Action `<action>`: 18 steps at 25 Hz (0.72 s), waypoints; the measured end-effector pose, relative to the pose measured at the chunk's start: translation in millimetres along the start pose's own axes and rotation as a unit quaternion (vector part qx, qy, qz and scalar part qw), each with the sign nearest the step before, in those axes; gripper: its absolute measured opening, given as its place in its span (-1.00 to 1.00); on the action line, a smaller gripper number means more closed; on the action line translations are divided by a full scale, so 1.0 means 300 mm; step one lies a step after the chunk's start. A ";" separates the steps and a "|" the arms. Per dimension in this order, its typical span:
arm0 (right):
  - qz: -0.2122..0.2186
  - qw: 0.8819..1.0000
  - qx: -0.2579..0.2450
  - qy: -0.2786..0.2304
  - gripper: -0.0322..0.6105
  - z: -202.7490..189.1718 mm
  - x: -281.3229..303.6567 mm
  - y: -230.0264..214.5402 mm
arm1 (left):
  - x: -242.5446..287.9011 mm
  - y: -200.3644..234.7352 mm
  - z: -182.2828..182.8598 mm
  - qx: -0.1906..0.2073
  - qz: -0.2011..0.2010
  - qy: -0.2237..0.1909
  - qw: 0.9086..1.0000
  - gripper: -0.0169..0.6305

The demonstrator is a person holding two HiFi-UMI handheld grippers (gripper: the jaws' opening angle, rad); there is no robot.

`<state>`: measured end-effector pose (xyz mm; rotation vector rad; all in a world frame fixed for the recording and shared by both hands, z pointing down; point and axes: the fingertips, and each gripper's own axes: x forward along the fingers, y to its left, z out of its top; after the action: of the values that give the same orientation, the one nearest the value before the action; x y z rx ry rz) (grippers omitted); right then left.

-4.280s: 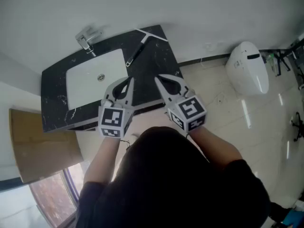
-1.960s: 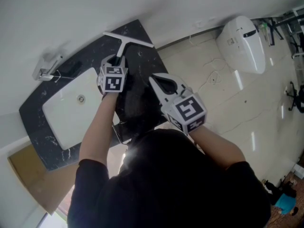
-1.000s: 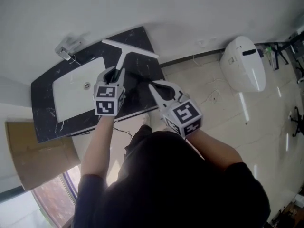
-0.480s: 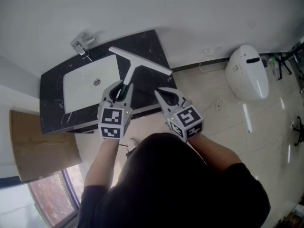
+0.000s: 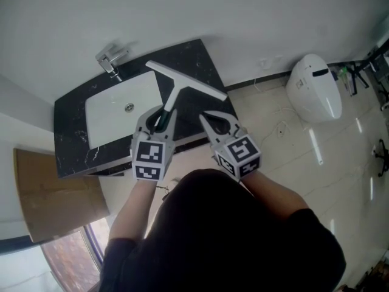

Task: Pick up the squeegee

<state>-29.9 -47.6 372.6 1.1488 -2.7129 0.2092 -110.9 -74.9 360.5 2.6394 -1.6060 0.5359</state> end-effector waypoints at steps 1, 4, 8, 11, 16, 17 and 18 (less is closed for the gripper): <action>-0.002 1.000 0.000 -0.001 -0.90 0.004 0.000 0.007 | -0.004 0.003 0.000 0.001 -0.001 -0.002 1.000 -0.63; -0.008 1.000 0.004 -0.003 -0.90 0.020 -0.005 0.023 | -0.012 0.007 0.003 0.003 -0.004 -0.006 1.000 -0.63; -0.013 1.000 -0.002 -0.003 -0.90 0.021 -0.018 0.031 | -0.021 0.003 0.008 0.005 -0.008 -0.010 1.000 -0.63; -0.017 1.000 -0.003 -0.006 -0.90 0.027 -0.025 0.036 | -0.025 -0.001 0.014 0.006 -0.010 -0.014 1.000 -0.63; -0.019 1.000 -0.011 -0.003 -0.90 0.020 -0.035 0.035 | -0.030 -0.006 0.018 0.005 -0.011 -0.015 1.000 -0.63; -0.019 1.000 -0.009 -0.002 -0.90 0.022 -0.036 0.036 | -0.029 -0.007 0.020 0.005 -0.011 -0.016 1.000 -0.63; -0.019 1.000 -0.008 -0.001 -0.90 0.025 -0.037 0.037 | -0.029 -0.008 0.021 0.005 -0.011 -0.016 1.000 -0.63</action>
<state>-31.1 -33.7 362.3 1.1961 -2.6870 0.1813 -110.6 -67.4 352.4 2.6833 -1.5843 0.5065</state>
